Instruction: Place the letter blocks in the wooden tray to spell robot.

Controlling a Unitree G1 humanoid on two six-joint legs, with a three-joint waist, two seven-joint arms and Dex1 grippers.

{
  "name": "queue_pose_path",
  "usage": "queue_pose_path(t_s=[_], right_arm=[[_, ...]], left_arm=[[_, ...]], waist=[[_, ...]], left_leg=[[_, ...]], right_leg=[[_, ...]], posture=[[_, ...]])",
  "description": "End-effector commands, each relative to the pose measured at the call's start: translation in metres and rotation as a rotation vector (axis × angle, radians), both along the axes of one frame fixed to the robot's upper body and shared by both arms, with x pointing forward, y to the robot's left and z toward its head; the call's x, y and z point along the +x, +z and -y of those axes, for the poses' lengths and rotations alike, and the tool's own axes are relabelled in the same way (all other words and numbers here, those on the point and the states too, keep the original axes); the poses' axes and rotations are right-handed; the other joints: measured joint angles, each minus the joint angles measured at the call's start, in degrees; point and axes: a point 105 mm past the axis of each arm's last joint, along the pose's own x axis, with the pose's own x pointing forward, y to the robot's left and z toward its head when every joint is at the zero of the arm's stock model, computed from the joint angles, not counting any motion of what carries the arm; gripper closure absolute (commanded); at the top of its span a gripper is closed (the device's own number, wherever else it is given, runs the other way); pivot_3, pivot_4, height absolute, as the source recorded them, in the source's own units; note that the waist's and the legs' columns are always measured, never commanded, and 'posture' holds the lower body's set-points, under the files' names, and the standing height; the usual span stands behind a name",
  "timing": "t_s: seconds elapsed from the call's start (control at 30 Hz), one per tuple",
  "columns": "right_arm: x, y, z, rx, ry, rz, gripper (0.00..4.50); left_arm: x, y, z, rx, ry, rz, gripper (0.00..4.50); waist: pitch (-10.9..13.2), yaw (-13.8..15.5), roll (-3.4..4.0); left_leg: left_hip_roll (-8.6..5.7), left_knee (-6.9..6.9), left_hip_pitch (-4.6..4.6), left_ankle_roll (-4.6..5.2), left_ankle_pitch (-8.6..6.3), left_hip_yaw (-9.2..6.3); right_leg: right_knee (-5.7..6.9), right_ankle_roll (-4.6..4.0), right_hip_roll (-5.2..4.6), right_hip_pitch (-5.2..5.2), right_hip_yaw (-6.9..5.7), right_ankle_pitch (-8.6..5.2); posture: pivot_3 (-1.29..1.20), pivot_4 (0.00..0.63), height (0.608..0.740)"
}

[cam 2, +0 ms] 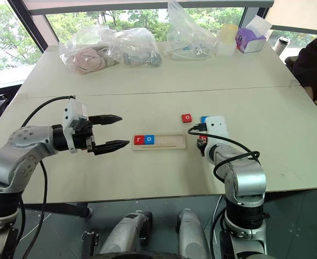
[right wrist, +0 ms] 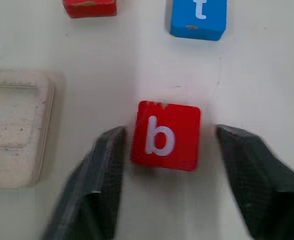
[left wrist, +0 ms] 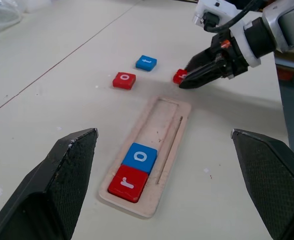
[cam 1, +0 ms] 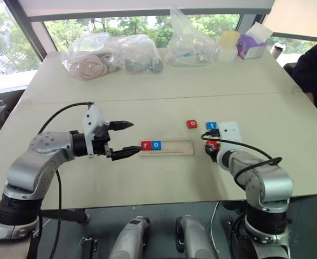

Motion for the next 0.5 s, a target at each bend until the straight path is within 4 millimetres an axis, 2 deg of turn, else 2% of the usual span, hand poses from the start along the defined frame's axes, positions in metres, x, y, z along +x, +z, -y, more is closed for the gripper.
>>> queue_pose_path(t_s=[0.03,0.13,0.2,0.23,0.33,0.5], right_arm=[[0.002,0.020,-0.012,0.001,0.186,0.055,0.03],[-0.001,0.050,-0.016,-0.114,0.527,0.128,0.03],[-0.007,0.060,-0.016,-0.196,0.741,0.169,0.03],[-0.011,0.061,-0.013,-0.196,0.854,0.173,0.03],[-0.012,0.059,0.000,-0.197,1.028,0.179,0.03],[0.009,0.052,0.017,-0.240,1.171,0.178,0.03]], left_arm=[[-0.005,0.012,-0.004,0.004,0.008,0.048,0.00],[-0.006,0.012,-0.006,0.009,0.017,0.047,0.00],[-0.006,0.011,-0.007,0.010,0.019,0.049,0.00],[-0.006,0.012,-0.006,0.009,0.023,0.055,0.00],[-0.004,0.013,-0.006,0.003,0.031,0.066,0.00],[-0.005,0.015,-0.006,0.004,0.041,0.077,0.00]], waist=[[0.0,0.0,0.03],[0.1,0.0,0.06],[0.1,0.1,0.02],[0.1,0.1,0.02],[0.0,0.0,-0.07],[0.1,0.0,-0.06]], left_leg=[[0.00,0.00,0.00,0.00,0.00,0.00],[0.00,0.04,-0.02,0.01,0.00,0.02],[0.01,0.05,-0.01,0.02,-0.01,0.06],[0.04,0.08,0.00,0.04,-0.02,0.03],[0.20,0.01,0.28,0.13,-0.11,-0.10],[0.13,0.09,0.24,0.22,-0.15,0.00]], right_leg=[[0.00,0.00,0.00,0.01,0.00,0.00],[-0.01,0.06,-0.01,0.02,-0.02,-0.04],[-0.09,0.27,-0.02,0.12,-0.07,-0.17],[-0.20,0.27,-0.01,0.21,-0.16,-0.17],[-0.80,0.30,0.03,0.81,-0.51,-0.13],[-0.90,0.33,-0.06,0.79,-0.46,0.04]], posture=[[0.00,0.150,0.729],[0.00,0.150,0.729],[0.00,0.150,0.729],[0.00,0.150,0.729],[0.00,0.150,0.729],[0.00,0.150,0.729]])
